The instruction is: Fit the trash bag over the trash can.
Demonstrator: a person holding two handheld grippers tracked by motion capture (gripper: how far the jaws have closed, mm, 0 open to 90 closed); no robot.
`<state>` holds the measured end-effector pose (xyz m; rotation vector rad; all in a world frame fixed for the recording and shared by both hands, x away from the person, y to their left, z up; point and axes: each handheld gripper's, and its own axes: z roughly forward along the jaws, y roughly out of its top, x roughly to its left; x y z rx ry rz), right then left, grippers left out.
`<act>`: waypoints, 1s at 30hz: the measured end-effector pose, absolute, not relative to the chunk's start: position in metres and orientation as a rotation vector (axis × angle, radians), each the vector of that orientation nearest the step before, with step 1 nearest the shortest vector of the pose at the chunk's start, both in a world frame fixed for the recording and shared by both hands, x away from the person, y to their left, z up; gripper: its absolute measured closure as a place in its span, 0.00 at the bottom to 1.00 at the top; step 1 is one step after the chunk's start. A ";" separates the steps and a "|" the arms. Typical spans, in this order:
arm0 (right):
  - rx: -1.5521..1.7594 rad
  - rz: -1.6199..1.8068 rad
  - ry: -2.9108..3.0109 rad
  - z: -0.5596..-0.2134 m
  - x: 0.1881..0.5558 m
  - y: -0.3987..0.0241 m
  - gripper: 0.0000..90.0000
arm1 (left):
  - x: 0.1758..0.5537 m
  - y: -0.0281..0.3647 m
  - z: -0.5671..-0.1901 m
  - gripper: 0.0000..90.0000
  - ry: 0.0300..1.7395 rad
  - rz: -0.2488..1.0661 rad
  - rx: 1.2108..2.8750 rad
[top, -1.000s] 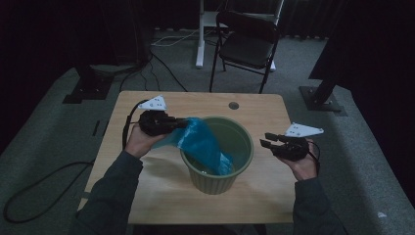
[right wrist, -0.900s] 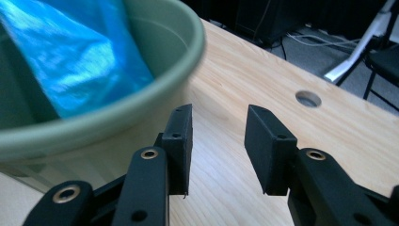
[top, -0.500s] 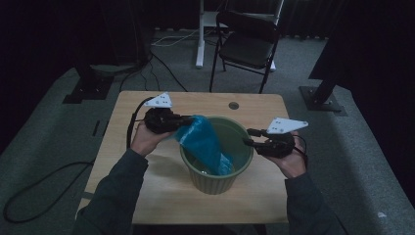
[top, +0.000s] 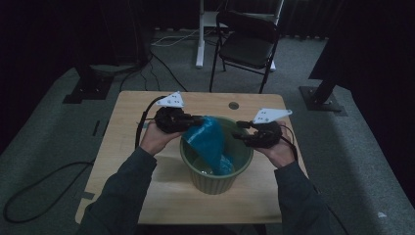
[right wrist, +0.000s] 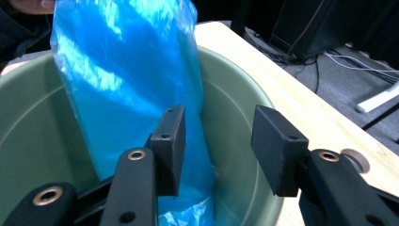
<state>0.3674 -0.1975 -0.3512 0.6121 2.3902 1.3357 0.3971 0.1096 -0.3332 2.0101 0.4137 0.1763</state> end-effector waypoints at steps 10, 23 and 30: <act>0.564 1.354 2.440 -0.351 0.375 -0.177 0.61 | 0.397 0.098 -0.334 0.94 0.390 0.162 2.007; 0.552 1.324 2.444 -0.350 0.381 -0.176 0.99 | 0.392 0.119 -0.327 0.77 0.408 0.204 1.989; 0.575 1.330 2.434 -0.351 0.385 -0.185 0.98 | 0.387 0.145 -0.329 0.65 0.430 0.248 1.975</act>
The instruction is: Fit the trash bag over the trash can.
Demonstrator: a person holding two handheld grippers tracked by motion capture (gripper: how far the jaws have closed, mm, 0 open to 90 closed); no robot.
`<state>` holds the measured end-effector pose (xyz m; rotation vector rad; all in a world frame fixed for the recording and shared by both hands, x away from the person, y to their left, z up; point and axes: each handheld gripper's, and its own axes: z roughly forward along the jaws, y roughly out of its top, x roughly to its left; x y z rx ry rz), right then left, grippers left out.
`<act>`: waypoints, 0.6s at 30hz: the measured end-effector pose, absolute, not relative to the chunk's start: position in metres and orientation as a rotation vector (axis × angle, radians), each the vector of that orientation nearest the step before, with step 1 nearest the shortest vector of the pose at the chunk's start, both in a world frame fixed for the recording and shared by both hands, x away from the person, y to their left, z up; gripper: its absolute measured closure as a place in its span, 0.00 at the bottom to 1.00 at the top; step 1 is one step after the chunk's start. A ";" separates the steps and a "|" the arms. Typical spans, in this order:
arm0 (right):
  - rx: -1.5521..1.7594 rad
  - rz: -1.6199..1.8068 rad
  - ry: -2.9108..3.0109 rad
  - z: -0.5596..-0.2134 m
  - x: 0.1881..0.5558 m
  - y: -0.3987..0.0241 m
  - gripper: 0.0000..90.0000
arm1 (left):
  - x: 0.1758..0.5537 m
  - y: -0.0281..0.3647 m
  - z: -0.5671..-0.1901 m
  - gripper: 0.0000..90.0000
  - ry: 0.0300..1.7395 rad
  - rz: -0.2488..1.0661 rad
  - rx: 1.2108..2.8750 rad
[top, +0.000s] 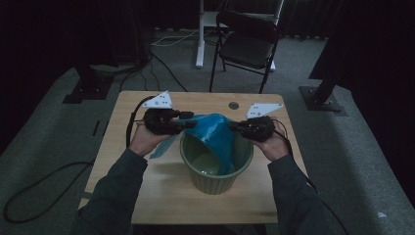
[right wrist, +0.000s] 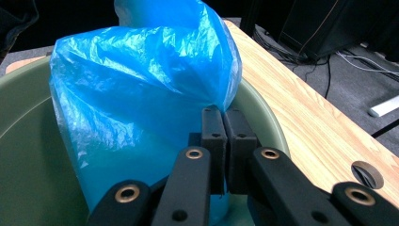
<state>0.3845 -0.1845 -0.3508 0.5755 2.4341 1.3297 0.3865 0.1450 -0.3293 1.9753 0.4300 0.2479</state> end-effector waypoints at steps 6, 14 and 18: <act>0.585 1.324 2.423 -0.348 0.385 -0.188 0.97 | 0.387 0.154 -0.345 0.60 0.476 0.263 2.018; 0.588 1.329 2.425 -0.348 0.386 -0.189 0.93 | 0.397 0.142 -0.353 0.92 0.535 0.238 2.057; 0.588 1.337 2.406 -0.345 0.382 -0.192 0.80 | 0.397 0.137 -0.352 1.00 0.525 0.235 2.065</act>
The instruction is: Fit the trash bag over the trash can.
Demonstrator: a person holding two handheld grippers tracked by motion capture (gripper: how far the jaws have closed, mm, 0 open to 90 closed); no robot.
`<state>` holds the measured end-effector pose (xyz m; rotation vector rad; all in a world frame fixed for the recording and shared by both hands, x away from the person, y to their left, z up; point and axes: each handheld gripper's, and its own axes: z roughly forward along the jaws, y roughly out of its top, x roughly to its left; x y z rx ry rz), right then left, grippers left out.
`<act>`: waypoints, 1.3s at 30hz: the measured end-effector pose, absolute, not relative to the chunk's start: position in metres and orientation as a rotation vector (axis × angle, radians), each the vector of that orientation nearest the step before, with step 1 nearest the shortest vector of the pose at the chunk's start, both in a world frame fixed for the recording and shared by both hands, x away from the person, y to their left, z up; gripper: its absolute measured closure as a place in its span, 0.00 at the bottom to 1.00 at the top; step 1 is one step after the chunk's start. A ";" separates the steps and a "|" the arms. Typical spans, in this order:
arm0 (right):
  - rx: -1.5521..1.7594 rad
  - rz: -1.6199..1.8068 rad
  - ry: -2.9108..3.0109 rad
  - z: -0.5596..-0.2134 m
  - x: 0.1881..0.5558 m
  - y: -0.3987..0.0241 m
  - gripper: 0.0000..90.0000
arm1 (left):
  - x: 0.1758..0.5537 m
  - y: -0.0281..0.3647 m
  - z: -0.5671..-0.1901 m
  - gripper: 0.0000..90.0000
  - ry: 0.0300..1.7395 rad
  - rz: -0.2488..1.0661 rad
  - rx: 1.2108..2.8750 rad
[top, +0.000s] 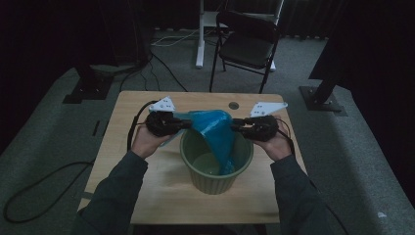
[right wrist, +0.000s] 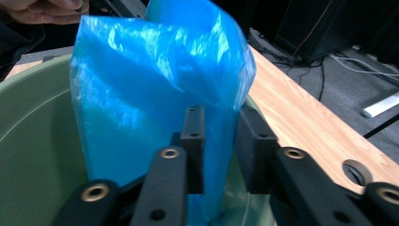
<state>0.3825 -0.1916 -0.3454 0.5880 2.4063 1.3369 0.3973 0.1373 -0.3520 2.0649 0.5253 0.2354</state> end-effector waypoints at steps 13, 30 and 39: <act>0.572 1.420 2.328 -0.327 0.359 -0.195 0.63 | 0.397 0.126 -0.346 1.00 0.523 0.220 2.039; 0.484 1.437 2.365 -0.321 0.349 -0.162 0.49 | 0.390 0.109 -0.341 1.00 0.481 0.192 2.036; 0.548 1.254 2.364 -0.331 0.359 -0.154 0.84 | 0.384 0.107 -0.336 1.00 0.445 0.161 2.012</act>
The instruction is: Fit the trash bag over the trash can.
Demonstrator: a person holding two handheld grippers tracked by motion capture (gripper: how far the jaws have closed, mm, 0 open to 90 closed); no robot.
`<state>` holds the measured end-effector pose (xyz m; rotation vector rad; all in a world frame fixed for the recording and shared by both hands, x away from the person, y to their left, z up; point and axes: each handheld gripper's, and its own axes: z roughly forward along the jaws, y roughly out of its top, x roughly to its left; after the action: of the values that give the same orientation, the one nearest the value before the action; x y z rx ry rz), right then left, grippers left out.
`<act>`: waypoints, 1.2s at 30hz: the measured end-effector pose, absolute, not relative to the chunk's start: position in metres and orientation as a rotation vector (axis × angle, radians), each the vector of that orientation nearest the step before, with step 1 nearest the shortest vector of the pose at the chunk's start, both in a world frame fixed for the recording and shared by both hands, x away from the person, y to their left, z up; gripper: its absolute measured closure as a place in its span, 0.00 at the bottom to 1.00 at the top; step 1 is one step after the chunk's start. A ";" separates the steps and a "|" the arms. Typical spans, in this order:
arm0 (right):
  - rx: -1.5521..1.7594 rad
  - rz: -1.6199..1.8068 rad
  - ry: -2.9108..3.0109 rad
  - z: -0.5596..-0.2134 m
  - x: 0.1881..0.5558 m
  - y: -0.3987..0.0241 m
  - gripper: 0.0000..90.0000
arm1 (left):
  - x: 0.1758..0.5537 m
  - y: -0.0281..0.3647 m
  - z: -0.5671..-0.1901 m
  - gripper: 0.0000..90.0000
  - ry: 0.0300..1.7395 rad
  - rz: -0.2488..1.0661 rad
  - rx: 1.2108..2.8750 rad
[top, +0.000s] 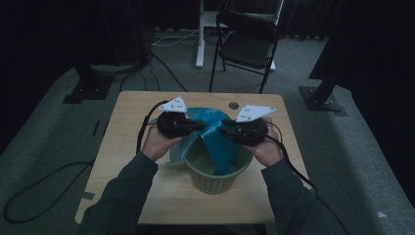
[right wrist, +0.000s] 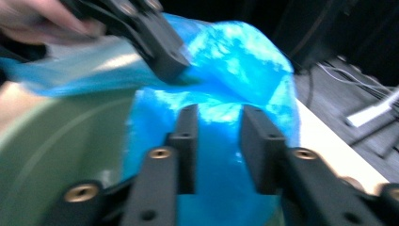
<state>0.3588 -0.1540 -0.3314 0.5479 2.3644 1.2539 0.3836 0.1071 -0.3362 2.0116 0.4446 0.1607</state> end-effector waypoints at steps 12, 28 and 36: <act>0.684 1.214 2.304 -0.331 0.366 -0.172 0.87 | 0.381 0.112 -0.328 1.00 0.439 0.155 1.949; 0.531 1.352 2.376 -0.331 0.342 -0.165 0.45 | 0.383 0.107 -0.329 1.00 0.461 0.152 1.943; 0.486 1.147 2.407 -0.343 0.341 -0.152 0.73 | 0.384 0.110 -0.326 1.00 0.478 0.149 1.911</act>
<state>0.3410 -0.1518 -0.3430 0.4858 2.4071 1.1472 0.3838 0.1101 -0.3259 1.9108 0.4777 0.1488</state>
